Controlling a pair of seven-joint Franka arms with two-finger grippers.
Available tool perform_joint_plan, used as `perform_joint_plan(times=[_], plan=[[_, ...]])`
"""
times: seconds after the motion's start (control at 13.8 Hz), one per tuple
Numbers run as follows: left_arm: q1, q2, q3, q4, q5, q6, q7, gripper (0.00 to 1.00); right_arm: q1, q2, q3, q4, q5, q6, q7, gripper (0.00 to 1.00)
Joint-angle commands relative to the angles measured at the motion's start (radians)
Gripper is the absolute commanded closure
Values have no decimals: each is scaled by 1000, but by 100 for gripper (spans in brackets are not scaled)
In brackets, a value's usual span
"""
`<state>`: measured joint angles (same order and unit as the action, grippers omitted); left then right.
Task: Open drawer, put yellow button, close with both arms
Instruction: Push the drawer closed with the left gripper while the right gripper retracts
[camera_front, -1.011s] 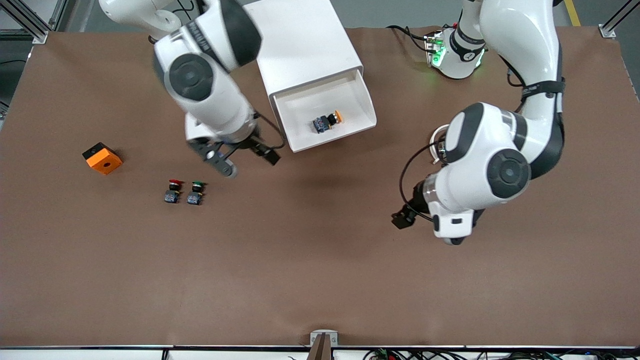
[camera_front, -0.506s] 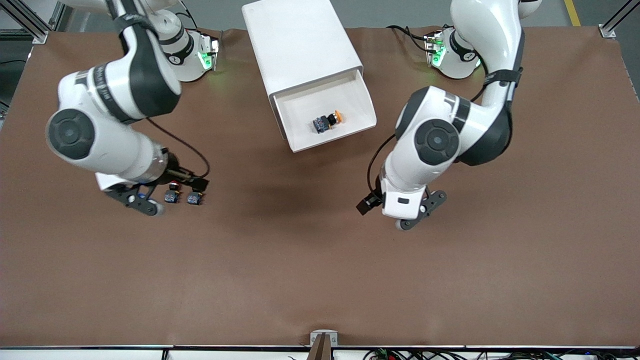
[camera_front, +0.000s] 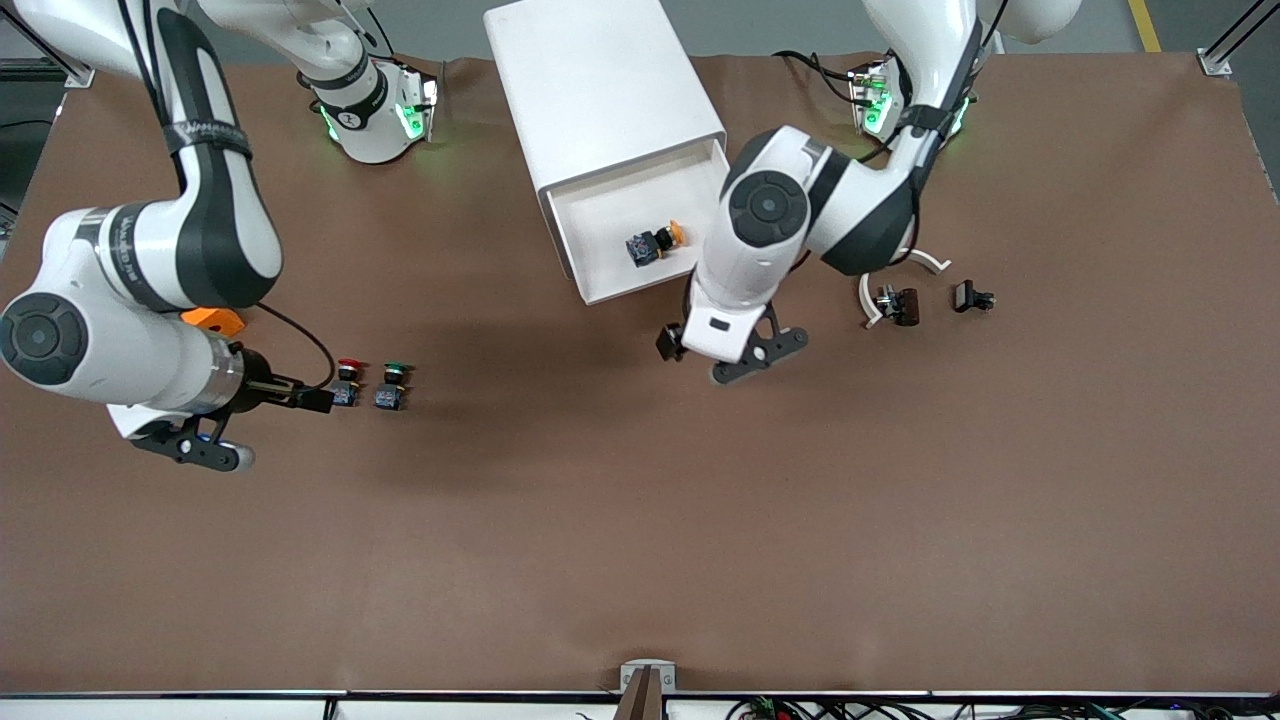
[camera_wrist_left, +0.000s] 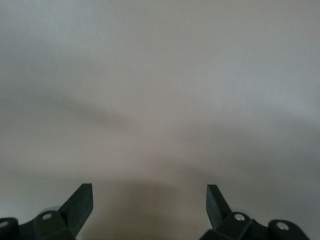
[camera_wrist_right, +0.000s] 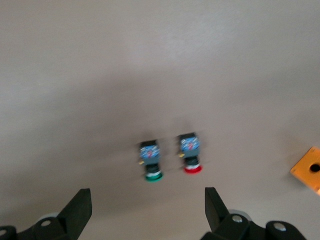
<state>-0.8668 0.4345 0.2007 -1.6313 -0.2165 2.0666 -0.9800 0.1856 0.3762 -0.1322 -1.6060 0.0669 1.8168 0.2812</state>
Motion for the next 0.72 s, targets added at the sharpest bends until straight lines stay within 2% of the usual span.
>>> perform_joint_plan(times=[0.0,0.43,0.58,0.65], plan=[[2,-60,-36,-73,25,-26,37,0,-54,-25,19,-77,-44,59,-94,0],[0,-40,-105,-78,9,-54,20,0,-155,-51,20,-65,-64,59,-342,0],[0,-40,-122,-76,2,-84,18,0,-163,-51,19,1,-62,18,-327,0],[0,-40,-133,-75,-1,-98,18,0,-161,-51,19,59,-67,-76,-324,0]])
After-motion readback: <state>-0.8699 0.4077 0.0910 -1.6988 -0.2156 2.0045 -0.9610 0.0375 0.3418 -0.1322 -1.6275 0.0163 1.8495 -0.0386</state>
